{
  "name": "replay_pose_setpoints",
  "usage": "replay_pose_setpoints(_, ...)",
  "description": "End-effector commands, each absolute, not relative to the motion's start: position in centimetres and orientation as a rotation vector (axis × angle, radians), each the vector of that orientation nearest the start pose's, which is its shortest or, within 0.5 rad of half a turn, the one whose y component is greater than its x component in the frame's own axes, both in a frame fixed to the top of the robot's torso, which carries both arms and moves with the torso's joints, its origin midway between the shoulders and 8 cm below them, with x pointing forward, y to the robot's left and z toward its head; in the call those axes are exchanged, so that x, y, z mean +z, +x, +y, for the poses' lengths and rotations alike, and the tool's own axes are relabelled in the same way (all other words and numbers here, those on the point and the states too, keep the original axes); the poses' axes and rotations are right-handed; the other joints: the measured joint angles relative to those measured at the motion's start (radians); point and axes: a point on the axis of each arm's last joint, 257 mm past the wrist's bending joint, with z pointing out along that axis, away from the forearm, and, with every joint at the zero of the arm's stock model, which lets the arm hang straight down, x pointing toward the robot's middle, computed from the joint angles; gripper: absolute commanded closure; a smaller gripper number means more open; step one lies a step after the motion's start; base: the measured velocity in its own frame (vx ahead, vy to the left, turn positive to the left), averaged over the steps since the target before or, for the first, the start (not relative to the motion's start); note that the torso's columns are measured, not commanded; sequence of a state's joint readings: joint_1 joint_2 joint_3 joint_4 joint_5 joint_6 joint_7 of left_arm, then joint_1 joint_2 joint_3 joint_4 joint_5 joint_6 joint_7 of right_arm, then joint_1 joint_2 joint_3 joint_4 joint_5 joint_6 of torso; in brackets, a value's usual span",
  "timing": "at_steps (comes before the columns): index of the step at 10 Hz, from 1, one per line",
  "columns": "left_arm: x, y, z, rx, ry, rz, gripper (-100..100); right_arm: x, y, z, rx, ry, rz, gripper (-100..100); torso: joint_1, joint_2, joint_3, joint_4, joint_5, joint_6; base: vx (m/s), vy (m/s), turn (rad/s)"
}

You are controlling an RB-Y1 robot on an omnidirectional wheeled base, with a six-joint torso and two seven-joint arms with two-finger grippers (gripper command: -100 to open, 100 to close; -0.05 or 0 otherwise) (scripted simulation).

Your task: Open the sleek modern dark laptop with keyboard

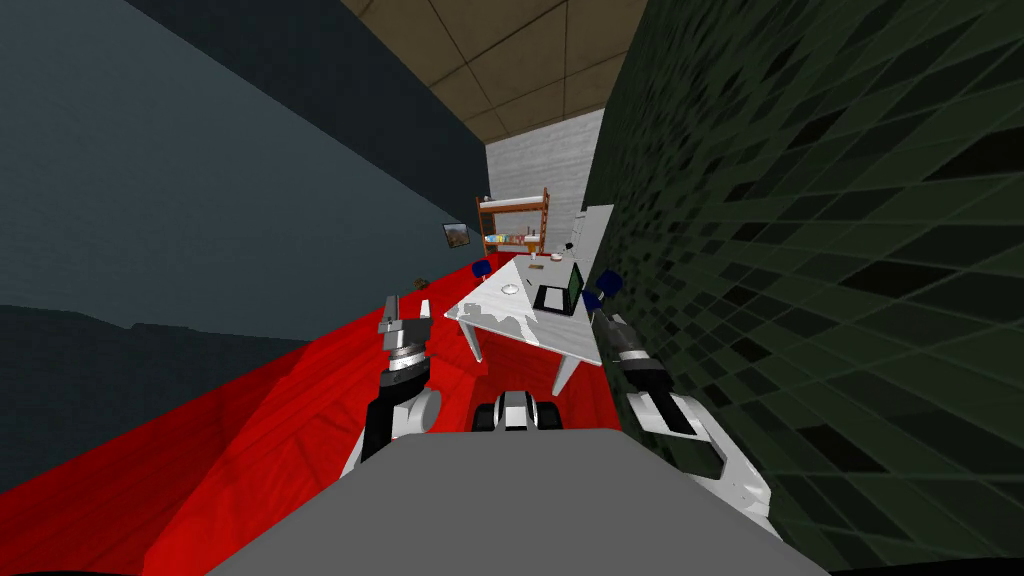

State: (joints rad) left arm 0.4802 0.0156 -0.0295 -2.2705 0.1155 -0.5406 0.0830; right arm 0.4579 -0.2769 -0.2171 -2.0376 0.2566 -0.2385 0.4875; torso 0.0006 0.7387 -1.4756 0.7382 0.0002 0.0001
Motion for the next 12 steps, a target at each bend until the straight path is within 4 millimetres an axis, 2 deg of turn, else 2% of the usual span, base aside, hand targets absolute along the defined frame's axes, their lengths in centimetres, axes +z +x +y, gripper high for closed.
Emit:
replay_pose_setpoints(1,3.4,34.0,28.0,-1.498,-0.714,0.494,0,-12.7,40.4,-40.5,0.124,0.248,1.347,-100,0.000,0.000,0.000,0.000,0.000,0.000,0.052,0.088,0.108)
replay_pose_setpoints(7,3.4,34.0,28.0,-1.498,-0.714,0.494,0,-16.1,40.5,-48.2,-0.322,0.054,1.515,-100,0.000,-0.001,-0.001,0.000,0.000,0.000,0.052,0.092,0.110)
replay_pose_setpoints(12,3.4,34.0,28.0,-1.498,-0.714,0.494,0,-16.6,39.8,-55.7,-0.703,-0.123,1.605,-100,0.000,0.000,0.000,0.000,0.000,0.000,0.054,0.077,0.107)
